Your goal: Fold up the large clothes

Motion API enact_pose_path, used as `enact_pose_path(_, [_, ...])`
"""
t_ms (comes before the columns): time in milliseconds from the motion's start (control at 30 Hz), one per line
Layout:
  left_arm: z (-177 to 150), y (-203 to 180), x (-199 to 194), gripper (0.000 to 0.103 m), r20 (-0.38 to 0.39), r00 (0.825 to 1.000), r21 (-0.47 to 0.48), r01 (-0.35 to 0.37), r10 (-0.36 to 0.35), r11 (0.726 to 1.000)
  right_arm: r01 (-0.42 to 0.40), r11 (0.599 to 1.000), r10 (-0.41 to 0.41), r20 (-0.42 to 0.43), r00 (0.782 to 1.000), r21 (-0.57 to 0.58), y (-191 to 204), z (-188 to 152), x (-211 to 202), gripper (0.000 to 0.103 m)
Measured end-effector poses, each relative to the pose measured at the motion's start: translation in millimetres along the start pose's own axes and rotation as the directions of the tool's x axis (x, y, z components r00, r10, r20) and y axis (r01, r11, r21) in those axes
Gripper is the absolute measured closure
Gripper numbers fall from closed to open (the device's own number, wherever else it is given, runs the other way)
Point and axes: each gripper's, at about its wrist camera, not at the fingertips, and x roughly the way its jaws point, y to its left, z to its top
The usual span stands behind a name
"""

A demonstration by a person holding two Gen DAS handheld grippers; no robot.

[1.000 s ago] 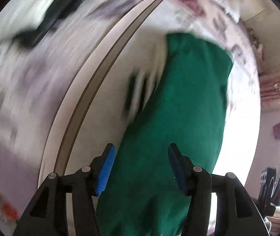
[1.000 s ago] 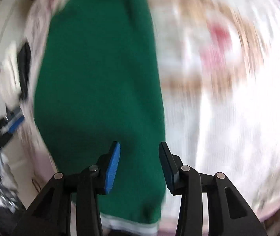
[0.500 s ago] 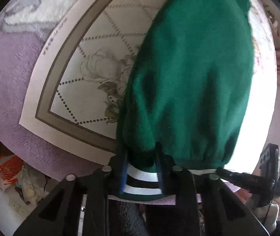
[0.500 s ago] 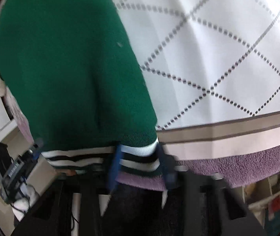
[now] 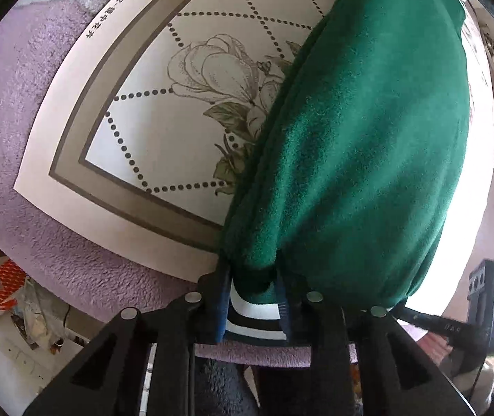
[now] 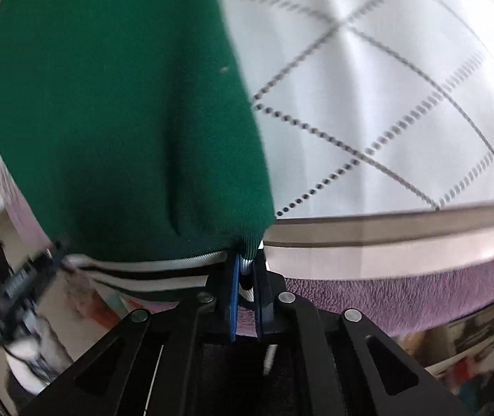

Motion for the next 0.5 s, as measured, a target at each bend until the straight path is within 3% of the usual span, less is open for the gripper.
enact_pose_path(67, [5.8, -3.7, -16.5, 0.076, -0.004, 0.999, -0.011, 0.042, -0.042, 0.999, -0.034, 0.999, 0.034, -0.026, 0.999, -0.008, 0.6, -0.5, -9.0, 0.086])
enact_pose_path(100, [6.6, -1.7, -27.4, 0.074, 0.007, 0.996, -0.029, 0.084, -0.084, 0.996, -0.063, 0.998, 0.063, -0.024, 0.998, -0.017, 2.5, -0.5, -14.9, 0.078])
enact_pose_path(133, [7.6, 1.3, -35.8, 0.072, 0.024, 0.993, -0.042, 0.121, -0.120, 0.992, -0.087, 0.996, 0.087, -0.008, 0.996, -0.023, -0.6, -2.1, -21.7, 0.056])
enact_pose_path(167, [8.3, 4.9, -42.6, 0.062, 0.044, 0.988, -0.050, 0.147, -0.145, 0.988, -0.108, 0.994, 0.108, 0.016, 0.994, -0.028, -6.3, -3.9, -29.5, 0.030])
enact_pose_path(200, [10.7, 8.7, -45.8, 0.045, 0.066, 0.983, -0.053, 0.173, -0.170, 0.983, -0.133, 0.990, 0.135, 0.040, 0.990, -0.036, -11.5, -4.4, -33.5, 0.026])
enact_pose_path(233, [14.2, 12.5, -42.9, 0.039, 0.074, 0.979, -0.052, 0.193, -0.189, 0.980, -0.159, 0.986, 0.162, 0.056, 0.985, -0.044, -17.3, -3.2, -33.0, 0.025])
enact_pose_path(333, [23.0, 23.1, -18.5, 0.039, 0.048, 0.971, -0.077, 0.238, -0.235, 0.968, -0.223, 0.975, 0.223, 0.027, 0.974, -0.020, -30.3, 7.7, -19.2, 0.025])
enact_pose_path(400, [29.5, 19.0, 2.7, 0.039, 0.016, 0.959, -0.088, 0.282, -0.281, 0.955, -0.294, 0.956, 0.294, 0.032, 0.955, 0.002, -45.8, 10.0, -4.3, 0.023])
enact_pose_path(500, [28.8, 10.4, 21.2, 0.031, 0.031, 0.968, -0.020, 0.248, -0.247, 0.969, -0.377, 0.926, 0.377, 0.038, 0.925, -0.013, -49.3, 6.7, -5.9, 0.023])
